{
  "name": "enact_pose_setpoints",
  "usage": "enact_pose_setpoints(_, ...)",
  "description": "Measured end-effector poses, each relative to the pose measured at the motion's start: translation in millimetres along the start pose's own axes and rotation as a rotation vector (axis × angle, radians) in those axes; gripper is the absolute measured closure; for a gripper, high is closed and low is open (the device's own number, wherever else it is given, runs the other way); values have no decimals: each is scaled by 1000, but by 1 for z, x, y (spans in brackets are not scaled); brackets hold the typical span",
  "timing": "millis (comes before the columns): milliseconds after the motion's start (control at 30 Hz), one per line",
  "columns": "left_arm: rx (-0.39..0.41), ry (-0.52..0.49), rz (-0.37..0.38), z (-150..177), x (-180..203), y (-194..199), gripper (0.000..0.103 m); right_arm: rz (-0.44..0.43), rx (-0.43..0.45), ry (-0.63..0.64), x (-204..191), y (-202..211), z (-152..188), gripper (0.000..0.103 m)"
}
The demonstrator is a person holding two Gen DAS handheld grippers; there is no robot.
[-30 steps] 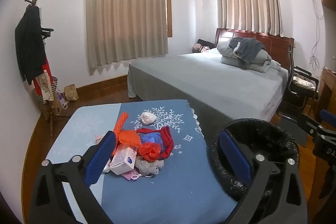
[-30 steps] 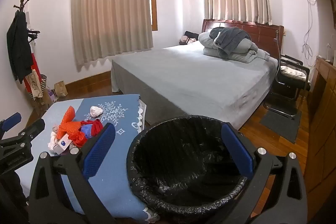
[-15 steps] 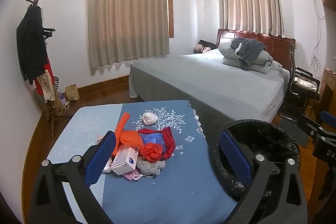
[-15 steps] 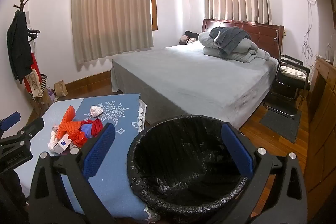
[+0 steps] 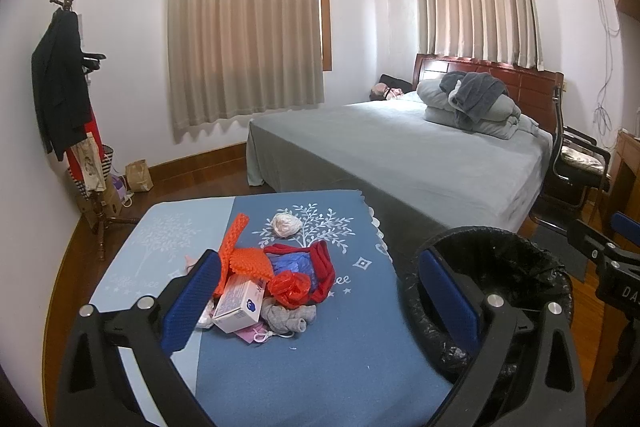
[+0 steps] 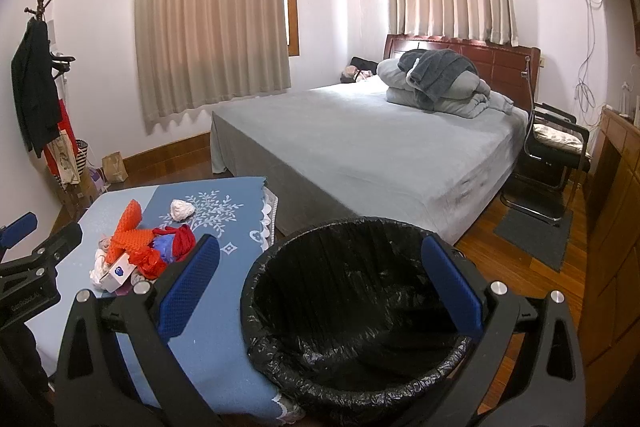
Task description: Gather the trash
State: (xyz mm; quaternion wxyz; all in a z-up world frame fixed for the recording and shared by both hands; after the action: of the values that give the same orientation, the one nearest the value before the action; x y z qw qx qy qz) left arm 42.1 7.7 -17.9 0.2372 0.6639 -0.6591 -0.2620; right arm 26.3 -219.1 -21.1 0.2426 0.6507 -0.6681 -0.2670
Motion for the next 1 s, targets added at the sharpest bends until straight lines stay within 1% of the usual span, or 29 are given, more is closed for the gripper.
enact_pose_setpoints(167,-1,0,1,0,-6,3,6,0,-2,0,0,-1,0,5)
enact_pose_setpoints(233,-1,1,0,0,2,-1,6,0,-2,0,0,-1,0,5)
enact_pose_setpoints(400,0,2,0,0,-3,3,6,0,-3,0,-1,-1,-1,5)
enact_pose_setpoints(433,-1,1,0,0,2,-1,6,0,-3,0,-1,0,-1,5)
enact_pose_setpoints(867,-3,3,1,0,-4,4,6,1,-6,0,-3,-2,-1,5)
enact_pose_setpoints(1000,-3,1,0,0,0,0,6,1,-6,0,-3,-3,1,5)
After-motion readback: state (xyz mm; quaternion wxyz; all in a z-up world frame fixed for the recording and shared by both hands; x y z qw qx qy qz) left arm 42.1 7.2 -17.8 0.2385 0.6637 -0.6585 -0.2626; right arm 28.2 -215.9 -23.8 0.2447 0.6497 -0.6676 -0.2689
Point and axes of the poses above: each gripper's, at about its wrist camera, not at the fingertips, and y roughly against the way its jaws point, x to its right, z to its underside, the point moved 5 cm from there along -y, roughly the way its jaws point, and after that the axes turned 15 degrees about -x, right-handed, at the moved point
